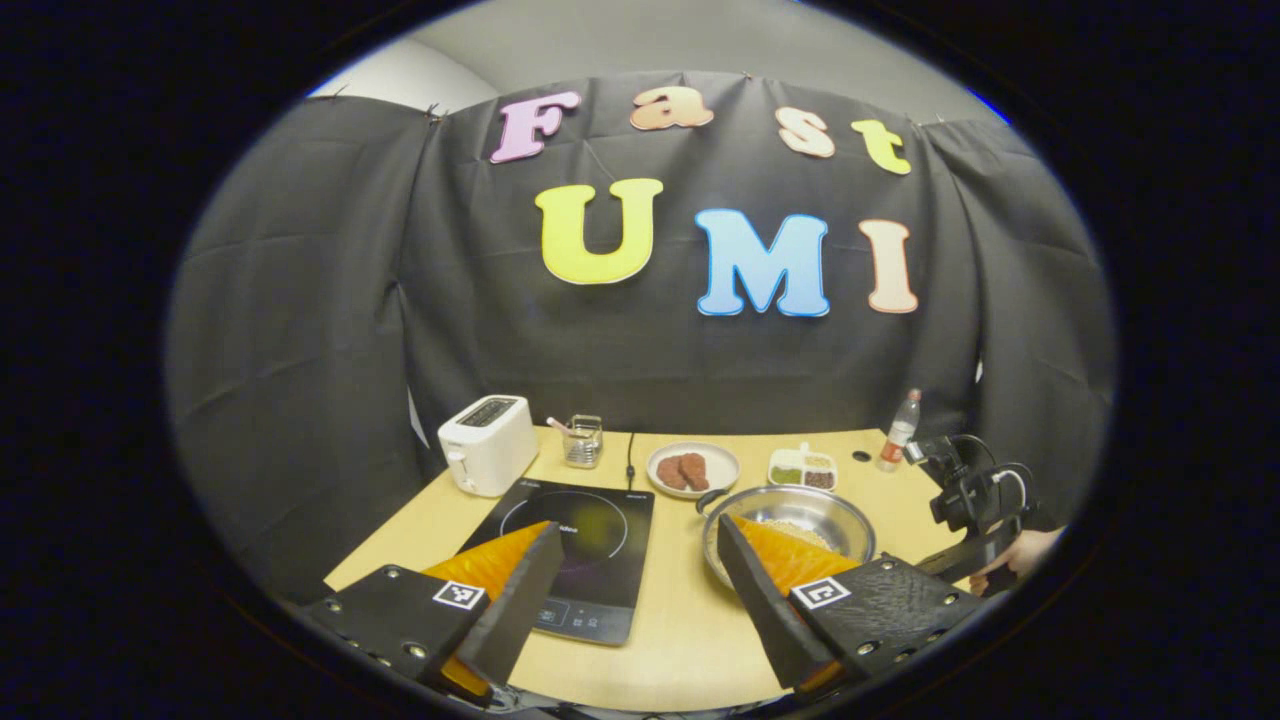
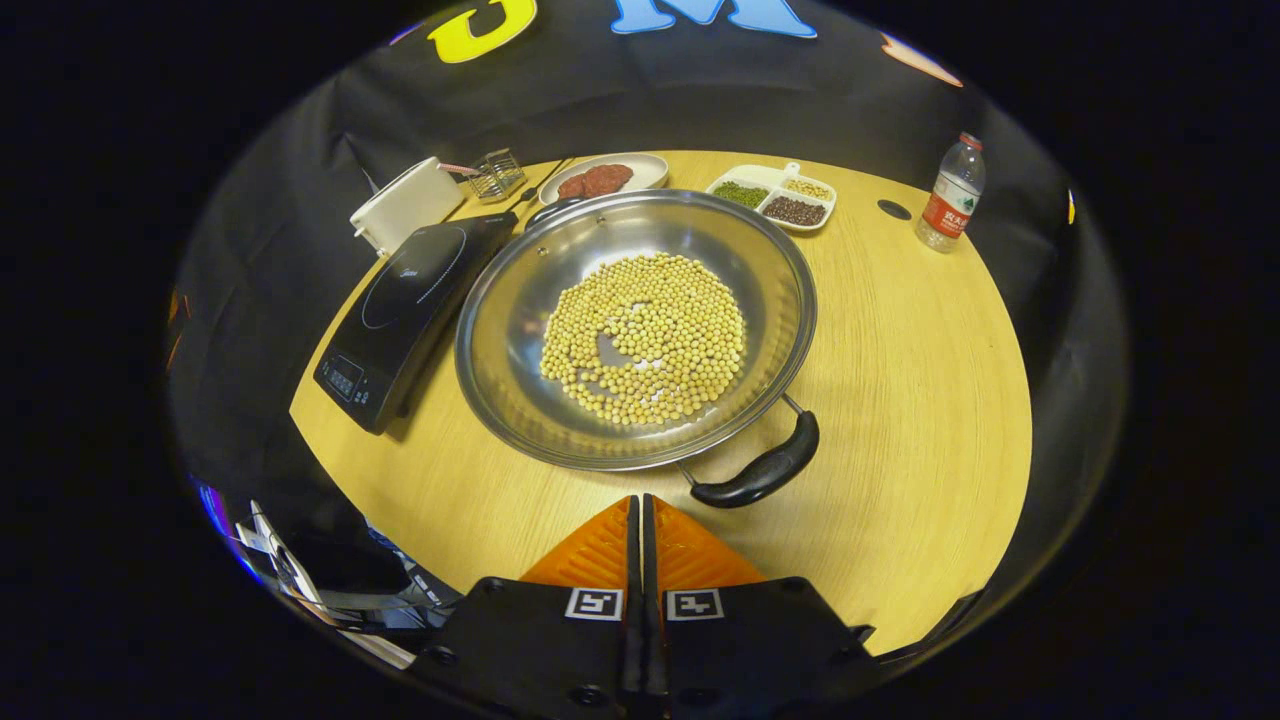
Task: First push the handle of the pot to place it horizontally, then grasp the pot with both hands and set it on the induction cooktop.
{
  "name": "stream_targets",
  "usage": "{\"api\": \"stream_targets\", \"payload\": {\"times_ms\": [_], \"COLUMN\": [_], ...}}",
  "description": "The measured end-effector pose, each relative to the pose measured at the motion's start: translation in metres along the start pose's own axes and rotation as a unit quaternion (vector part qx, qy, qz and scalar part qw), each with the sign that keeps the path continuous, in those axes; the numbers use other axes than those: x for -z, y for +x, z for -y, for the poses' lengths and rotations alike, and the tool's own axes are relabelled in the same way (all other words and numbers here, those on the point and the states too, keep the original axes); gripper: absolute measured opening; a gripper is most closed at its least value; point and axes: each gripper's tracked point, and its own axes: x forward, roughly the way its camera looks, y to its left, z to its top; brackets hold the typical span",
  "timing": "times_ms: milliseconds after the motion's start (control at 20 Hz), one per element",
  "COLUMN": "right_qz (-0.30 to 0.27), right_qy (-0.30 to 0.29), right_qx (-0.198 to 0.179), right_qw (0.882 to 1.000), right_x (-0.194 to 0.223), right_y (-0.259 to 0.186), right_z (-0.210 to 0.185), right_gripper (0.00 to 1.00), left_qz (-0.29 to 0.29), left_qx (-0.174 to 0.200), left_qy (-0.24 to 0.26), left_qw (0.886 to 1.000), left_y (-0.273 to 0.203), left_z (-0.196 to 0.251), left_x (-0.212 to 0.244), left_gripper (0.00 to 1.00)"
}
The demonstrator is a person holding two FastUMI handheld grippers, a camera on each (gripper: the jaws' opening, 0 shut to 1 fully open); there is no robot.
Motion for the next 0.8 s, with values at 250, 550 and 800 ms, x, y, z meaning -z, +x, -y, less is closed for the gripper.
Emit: {"api": "stream_targets", "payload": {"times_ms": [250,550,800], "right_qz": [-0.018,-0.024,-0.018], "right_qy": [-0.003,-0.025,-0.032], "right_qx": [-0.033,-0.046,-0.031], "right_qw": [0.999,0.998,0.999], "right_x": [-0.005,-0.010,-0.015], "right_y": [0.022,0.029,0.031], "right_z": [0.000,0.014,0.046], "right_gripper": [0.02,0.02,0.02], "left_qz": [-0.019,-0.027,-0.029], "left_qx": [-0.022,-0.037,-0.033], "left_qy": [-0.007,-0.016,-0.028], "left_qw": [1.000,0.999,0.999], "left_y": [-0.004,0.006,0.012], "left_z": [0.019,0.048,0.073], "left_x": [0.011,0.016,0.022], "left_gripper": [0.94,0.95,0.95]}}
